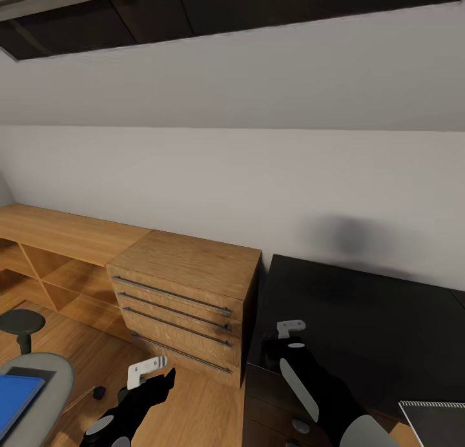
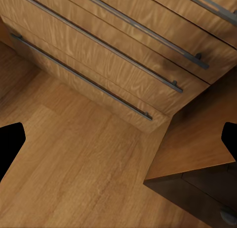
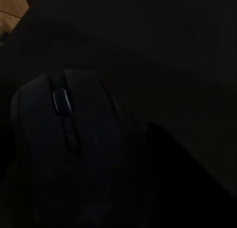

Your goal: In the bedroom, organize the workspace by keeping the computer under the desk, ensuring the monitor is on the desk, placing the keyboard on the desk next to the monitor, placing the mouse on the desk next to the keyboard, moving the folder from the swivel chair onto the desk next to the mouse, stacking the notebook on top of the folder with the pen on top of the notebook, and positioning the swivel chair next to the desk.

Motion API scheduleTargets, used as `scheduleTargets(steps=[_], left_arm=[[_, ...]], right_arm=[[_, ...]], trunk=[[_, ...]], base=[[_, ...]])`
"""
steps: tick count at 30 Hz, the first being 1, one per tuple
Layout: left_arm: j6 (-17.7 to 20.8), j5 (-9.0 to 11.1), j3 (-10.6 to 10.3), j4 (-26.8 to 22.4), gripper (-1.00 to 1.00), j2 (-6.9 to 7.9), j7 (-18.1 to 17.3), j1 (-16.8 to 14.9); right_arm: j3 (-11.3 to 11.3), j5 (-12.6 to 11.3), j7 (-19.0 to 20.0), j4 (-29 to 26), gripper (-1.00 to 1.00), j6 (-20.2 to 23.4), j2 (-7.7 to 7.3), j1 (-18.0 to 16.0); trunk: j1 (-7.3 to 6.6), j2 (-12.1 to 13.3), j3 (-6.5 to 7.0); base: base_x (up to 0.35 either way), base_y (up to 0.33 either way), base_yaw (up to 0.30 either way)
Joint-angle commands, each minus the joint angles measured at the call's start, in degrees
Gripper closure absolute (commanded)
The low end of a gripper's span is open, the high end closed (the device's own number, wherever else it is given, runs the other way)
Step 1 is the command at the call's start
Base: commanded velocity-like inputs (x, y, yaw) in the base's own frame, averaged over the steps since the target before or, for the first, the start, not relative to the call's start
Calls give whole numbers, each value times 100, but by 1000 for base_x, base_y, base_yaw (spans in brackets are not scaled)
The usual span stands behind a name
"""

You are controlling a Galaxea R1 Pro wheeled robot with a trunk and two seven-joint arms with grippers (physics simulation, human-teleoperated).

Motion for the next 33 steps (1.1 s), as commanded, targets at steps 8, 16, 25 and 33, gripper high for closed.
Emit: scheduleTargets(steps=[8, 16, 25, 33], left_arm=[[6, 51, -10, -17, -100, 5, 51, -2], [6, 55, 34, -75, -100, 13, 57, -4], [5, 63, 68, -80, -100, 14, 53, -2], [6, 67, 69, -81, -100, 14, 52, -4]], right_arm=[[19, -82, -64, -8, 100, 2, -9, -5], [9, -73, -107, -370, 100, -44, -33, -3], [10, -129, -492, -1641, 100, -24, -225, 191], [7, -133, -529, -1980, 100, -38, -248, 364]], trunk=[[-22, 37, 13], [-197, 357, 156], [-395, 718, 318], [-571, 1039, 462]], base=[[0, 0, 0], [0, 0, 0], [-229, 0, 0], [-335, 0, 0]])
